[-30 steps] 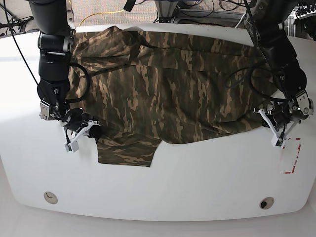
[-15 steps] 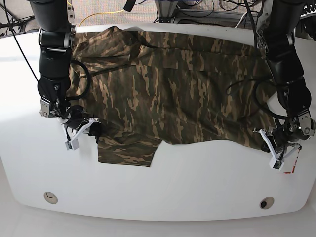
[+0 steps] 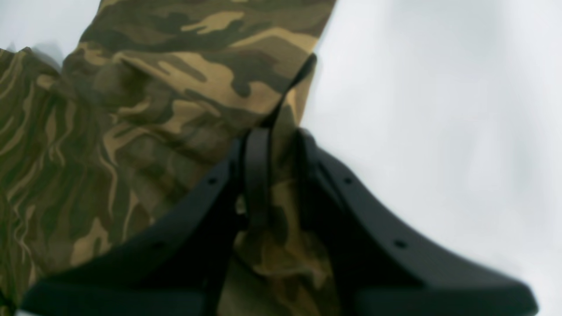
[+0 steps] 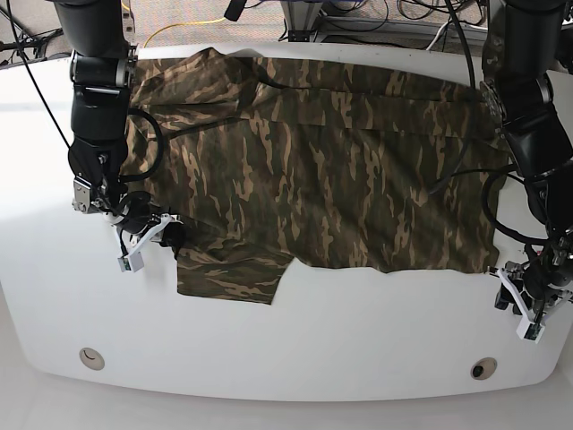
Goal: Fold the T-shirt properly
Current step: 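Pull the shirt edge with the left gripper outward, spreading the shirt flat, then regrasp the shirt hem corner with the left gripper near the red square, then hold the hem corners with both grippers and pull them apart to flatten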
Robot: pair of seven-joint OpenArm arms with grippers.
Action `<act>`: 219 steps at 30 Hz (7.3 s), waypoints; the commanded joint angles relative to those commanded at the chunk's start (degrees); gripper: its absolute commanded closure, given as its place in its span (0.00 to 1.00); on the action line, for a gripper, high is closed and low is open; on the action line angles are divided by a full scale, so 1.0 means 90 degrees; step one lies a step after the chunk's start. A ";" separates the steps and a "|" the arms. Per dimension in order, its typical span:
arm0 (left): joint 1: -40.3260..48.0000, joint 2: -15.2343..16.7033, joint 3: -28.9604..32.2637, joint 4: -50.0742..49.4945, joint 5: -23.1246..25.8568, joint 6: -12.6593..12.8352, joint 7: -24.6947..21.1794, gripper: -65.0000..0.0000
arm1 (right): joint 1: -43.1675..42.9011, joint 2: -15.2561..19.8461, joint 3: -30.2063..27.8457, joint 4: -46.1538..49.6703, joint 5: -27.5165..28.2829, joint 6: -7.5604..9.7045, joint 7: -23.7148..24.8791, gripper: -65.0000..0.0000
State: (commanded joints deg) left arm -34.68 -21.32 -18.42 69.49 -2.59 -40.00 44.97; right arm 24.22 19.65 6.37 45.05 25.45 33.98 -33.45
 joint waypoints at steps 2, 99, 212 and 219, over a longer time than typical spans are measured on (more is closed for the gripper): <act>0.0225 0.0000 -0.0254 0.0176 0.0000 0.0000 0.0020 0.48 | 0.0000 0.0000 0.0000 0.0000 0.0000 0.0000 0.0000 0.85; 0.1172 0.0596 -0.1407 -0.0010 0.0010 0.0000 -0.0244 1.00 | -0.0283 0.0020 0.0889 0.3360 -0.0039 -0.0059 -0.1895 0.74; 0.1455 0.0606 -0.1407 0.0029 0.0010 0.0000 -0.0234 1.00 | 0.0430 -0.0156 -0.0371 0.0850 -0.0059 -0.0391 -0.0283 1.00; 0.1465 0.0606 -0.1416 0.0479 0.0000 0.0000 -0.0234 1.00 | 0.0391 0.0059 -0.0322 0.1465 -0.0020 -0.0371 -0.0518 1.00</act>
State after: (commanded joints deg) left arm -21.49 -15.87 -31.16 73.80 -2.59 -40.00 42.86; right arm 27.74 20.18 3.47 58.24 25.27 30.64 -38.11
